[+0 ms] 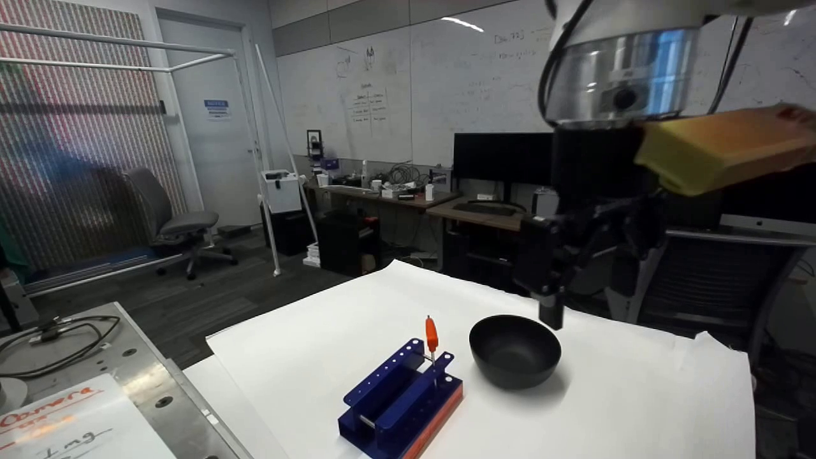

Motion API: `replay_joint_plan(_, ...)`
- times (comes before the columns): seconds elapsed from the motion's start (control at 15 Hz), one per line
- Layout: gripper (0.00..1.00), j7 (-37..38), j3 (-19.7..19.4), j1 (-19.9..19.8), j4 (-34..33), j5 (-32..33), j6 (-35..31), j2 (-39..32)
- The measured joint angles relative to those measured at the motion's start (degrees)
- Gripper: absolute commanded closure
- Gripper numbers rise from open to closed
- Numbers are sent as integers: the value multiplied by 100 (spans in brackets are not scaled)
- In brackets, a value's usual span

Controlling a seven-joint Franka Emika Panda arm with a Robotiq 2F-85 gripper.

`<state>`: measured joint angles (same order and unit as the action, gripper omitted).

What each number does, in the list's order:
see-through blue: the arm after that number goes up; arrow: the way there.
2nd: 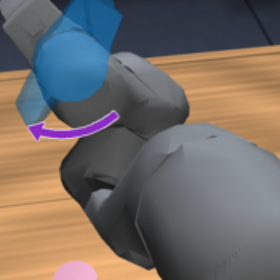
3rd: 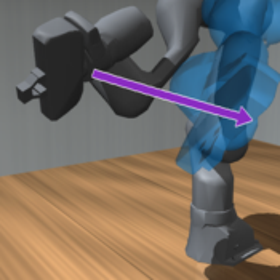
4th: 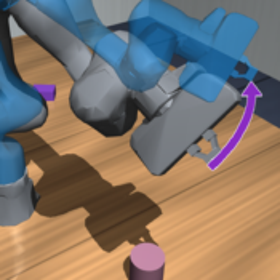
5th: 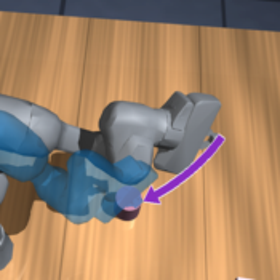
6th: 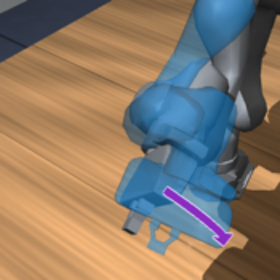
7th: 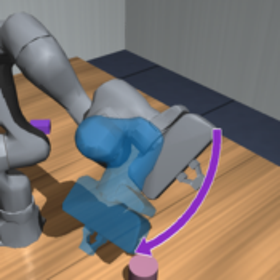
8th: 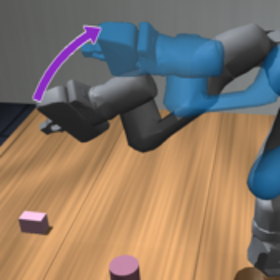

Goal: Put the metal object with the orange handle in the black bowl

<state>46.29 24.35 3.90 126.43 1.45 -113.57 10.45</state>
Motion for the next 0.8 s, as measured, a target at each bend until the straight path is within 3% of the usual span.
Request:
replay_joint_plan(0.27, 0, 909, -182, 188, -805, 730, -31, -1200)
replay_joint_plan(0.8, 0, 1128, -1079, 837, -2135, 677, -809, -2840)
